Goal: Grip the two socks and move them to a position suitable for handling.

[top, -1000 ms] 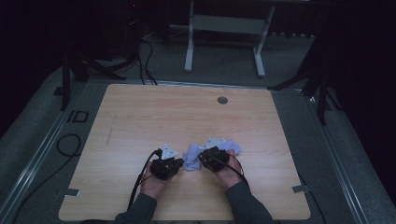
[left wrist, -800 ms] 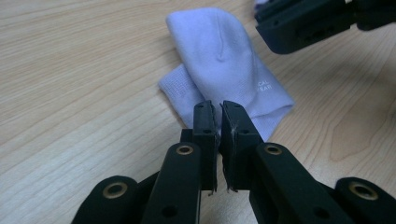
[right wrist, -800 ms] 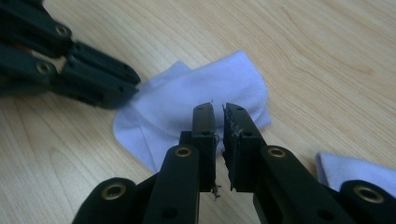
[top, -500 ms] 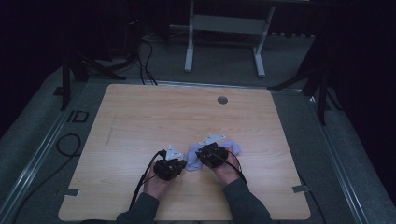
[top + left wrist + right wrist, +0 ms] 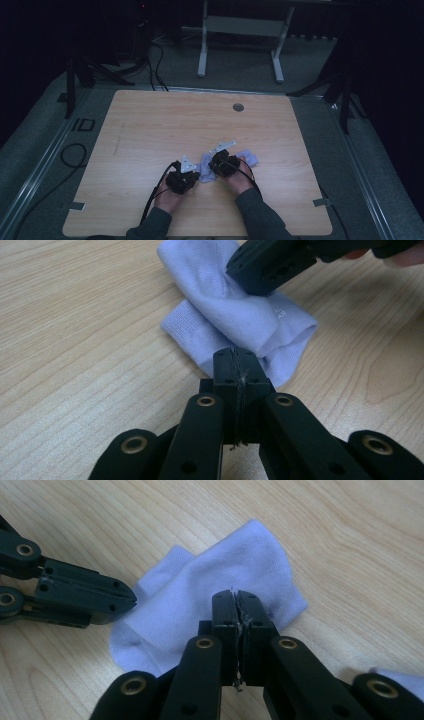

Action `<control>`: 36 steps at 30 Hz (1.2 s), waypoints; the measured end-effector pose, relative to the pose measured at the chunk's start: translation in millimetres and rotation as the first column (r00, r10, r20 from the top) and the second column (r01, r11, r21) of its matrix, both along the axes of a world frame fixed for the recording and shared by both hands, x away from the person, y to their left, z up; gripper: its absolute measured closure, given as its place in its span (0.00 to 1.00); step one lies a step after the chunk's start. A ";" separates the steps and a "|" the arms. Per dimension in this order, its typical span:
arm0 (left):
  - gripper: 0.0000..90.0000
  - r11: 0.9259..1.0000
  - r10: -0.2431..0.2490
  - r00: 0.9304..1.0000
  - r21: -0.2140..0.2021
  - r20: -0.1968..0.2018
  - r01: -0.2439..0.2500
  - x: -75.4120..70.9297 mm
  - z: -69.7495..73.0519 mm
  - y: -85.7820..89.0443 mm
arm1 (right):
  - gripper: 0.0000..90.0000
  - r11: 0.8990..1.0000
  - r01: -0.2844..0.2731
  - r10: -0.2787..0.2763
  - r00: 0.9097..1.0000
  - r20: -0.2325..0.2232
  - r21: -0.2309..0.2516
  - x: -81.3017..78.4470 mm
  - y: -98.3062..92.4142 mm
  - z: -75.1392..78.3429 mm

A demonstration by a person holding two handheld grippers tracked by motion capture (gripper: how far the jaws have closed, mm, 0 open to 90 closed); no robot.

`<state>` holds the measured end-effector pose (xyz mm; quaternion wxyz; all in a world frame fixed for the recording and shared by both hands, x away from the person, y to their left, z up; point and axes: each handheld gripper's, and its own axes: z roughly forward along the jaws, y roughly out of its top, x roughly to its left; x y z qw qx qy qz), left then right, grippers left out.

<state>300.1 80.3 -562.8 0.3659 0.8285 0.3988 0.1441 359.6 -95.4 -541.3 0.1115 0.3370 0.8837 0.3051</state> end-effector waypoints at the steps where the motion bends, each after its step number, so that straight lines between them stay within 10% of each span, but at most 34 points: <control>1: 0.99 1.000 0.000 1.000 0.000 0.000 0.000 0.0 0.0 0.0 | 0.98 1.000 0.001 -0.001 1.000 0.001 -0.001 -0.8 -0.1 0.9; 14: 0.99 1.000 0.008 1.000 -0.003 -0.014 -0.009 1.6 0.7 2.6 | 0.98 0.998 0.044 -0.047 0.998 0.047 0.053 -12.9 -28.7 26.5; 25: 0.97 0.999 0.045 0.999 -0.001 -0.022 -0.045 -0.2 1.7 5.2 | 0.98 0.995 0.098 -0.098 0.995 0.003 0.021 -22.8 -60.4 9.0; 31: 0.93 0.998 0.049 0.998 -0.043 0.045 -0.047 -5.9 7.3 -1.4 | 0.98 0.996 0.089 -0.089 0.996 -0.010 0.012 -26.6 -62.4 3.9; 36: 0.92 0.999 0.025 1.000 0.025 0.019 -0.026 -7.1 1.4 -9.8 | 0.98 0.998 0.068 -0.068 0.998 -0.012 -0.008 -34.4 -63.1 1.8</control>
